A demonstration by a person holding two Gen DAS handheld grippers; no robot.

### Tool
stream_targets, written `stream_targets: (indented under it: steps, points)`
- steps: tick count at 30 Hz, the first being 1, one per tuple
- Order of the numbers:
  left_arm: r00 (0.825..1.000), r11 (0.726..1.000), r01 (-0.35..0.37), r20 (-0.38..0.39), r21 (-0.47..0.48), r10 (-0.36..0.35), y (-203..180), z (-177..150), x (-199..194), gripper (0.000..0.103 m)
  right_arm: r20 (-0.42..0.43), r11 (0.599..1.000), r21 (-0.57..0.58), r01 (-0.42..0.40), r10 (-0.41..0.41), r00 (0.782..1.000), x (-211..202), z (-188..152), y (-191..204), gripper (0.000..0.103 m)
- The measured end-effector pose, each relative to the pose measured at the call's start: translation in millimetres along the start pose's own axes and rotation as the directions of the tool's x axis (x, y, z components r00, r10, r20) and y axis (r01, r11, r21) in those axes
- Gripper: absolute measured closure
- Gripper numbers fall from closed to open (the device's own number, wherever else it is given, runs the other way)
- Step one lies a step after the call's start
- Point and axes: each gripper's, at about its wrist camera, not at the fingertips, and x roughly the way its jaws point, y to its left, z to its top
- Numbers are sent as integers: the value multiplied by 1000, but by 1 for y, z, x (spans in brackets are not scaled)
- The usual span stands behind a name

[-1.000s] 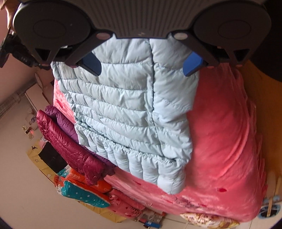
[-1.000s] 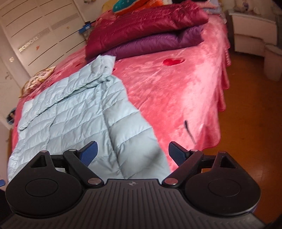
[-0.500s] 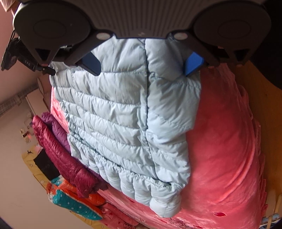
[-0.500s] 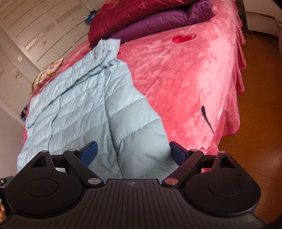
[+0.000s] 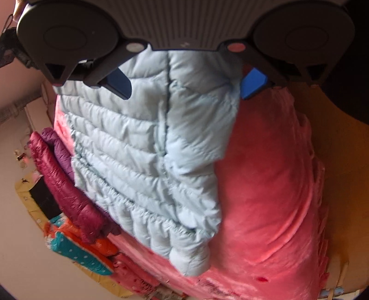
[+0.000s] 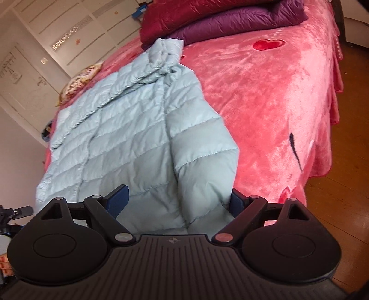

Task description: Fold large clothes

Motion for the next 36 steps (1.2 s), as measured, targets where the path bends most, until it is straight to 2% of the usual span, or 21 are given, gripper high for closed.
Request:
stream_targets:
  steps: [5, 9, 12, 16, 19, 21, 23, 24, 28, 31, 36]
  points:
    - [998, 999, -12, -55, 33, 14, -3, -4, 10, 3, -3, 997, -3, -83, 83, 997, -4, 1, 4, 0]
    - [992, 999, -2, -129, 50, 8, -5, -9, 18, 4, -45, 998, -1, -57, 57, 997, 6, 1, 3, 0]
    - [991, 997, 9, -136, 70, 0, -8, -9, 16, 9, -45, 999, -8, -54, 53, 998, 7, 1, 5, 0]
    - [988, 995, 9, -151, 98, 6, -12, -9, 10, 28, -54, 999, -23, -30, 29, 998, 10, 1, 6, 0]
    - [985, 991, 34, -171, 130, -11, -17, -8, 5, 45, -52, 999, -21, -32, 31, 998, 7, 1, 5, 16]
    - [982, 990, 63, -186, 130, -38, -18, -8, 2, 58, -54, 999, -7, -47, 47, 997, 5, 2, 4, 37]
    - [975, 988, 112, -205, 106, -88, -17, -5, 1, 81, -60, 998, 10, -63, 64, 996, 5, 4, 3, 51]
    - [970, 986, 141, -213, 89, -119, -16, -4, 0, 84, -64, 998, 16, -63, 64, 996, 6, 5, 3, 56]
    - [955, 973, 220, -216, 66, -201, -20, 1, -2, 90, -68, 997, 30, -70, 72, 995, 9, 8, 5, 67]
    - [935, 955, 298, -201, 2, -292, -17, 9, -3, 91, -60, 993, 50, -104, 107, 992, 6, 9, 7, 74]
    - [893, 897, 409, -129, -168, -432, -5, 29, -2, 91, -34, 980, 103, -172, 176, 984, 0, 13, 10, 77]
